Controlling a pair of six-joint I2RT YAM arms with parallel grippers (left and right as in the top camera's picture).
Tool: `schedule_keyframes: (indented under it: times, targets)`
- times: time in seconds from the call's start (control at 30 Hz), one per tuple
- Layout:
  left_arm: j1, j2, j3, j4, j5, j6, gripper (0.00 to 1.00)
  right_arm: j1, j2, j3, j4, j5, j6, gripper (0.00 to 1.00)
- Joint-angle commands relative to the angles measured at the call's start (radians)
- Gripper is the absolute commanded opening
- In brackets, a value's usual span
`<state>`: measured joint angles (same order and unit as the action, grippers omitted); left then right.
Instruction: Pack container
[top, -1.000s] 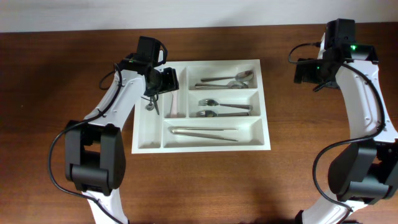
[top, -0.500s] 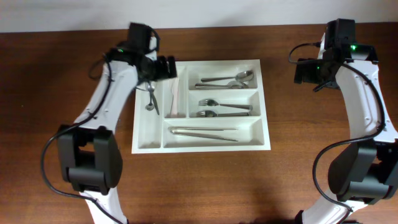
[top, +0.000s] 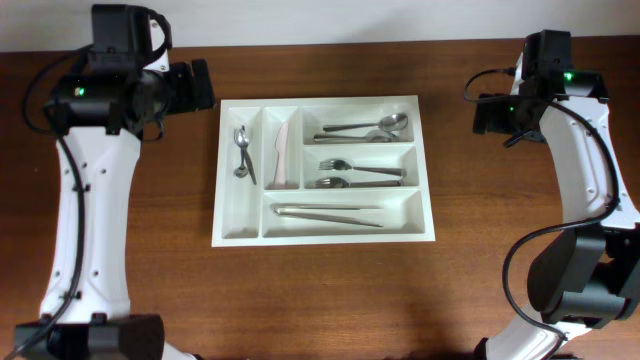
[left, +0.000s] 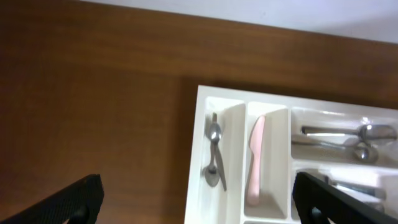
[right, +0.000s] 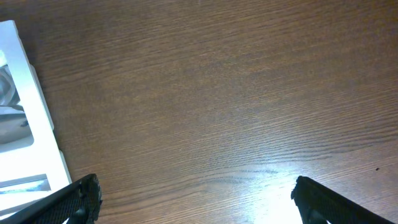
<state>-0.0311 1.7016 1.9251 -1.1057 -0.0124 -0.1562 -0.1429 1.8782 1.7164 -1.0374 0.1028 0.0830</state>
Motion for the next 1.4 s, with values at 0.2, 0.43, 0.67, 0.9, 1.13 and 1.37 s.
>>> schedule_keyframes:
  times: [0.2, 0.43, 0.67, 0.9, 1.13, 1.37]
  targets:
    - [0.009, -0.035, 0.011, -0.333, -0.063, 0.023, 0.99, -0.002, -0.032, 0.01, 0.001, -0.002, 0.011, 0.99]
    - [0.019, -0.129, 0.011, -0.375, -0.042, 0.011, 0.99, -0.002, -0.032, 0.01, 0.001, -0.002, 0.011, 0.99]
    - [0.019, -0.293, 0.008, -0.253, -0.037, 0.008, 0.99, -0.002, -0.032, 0.01, 0.001, -0.002, 0.011, 0.99]
    - [0.019, -0.516, -0.155, -0.005, -0.089, 0.009, 0.99, -0.002, -0.032, 0.01, 0.001, -0.002, 0.011, 0.99]
    - [0.049, -0.839, -0.704, 0.469, -0.101, 0.021, 0.99, -0.002, -0.032, 0.01, 0.001, -0.002, 0.011, 0.99]
    - [0.093, -1.131, -1.276, 0.895, -0.06, 0.061, 0.99, -0.002, -0.032, 0.01, 0.001, -0.002, 0.012, 0.99]
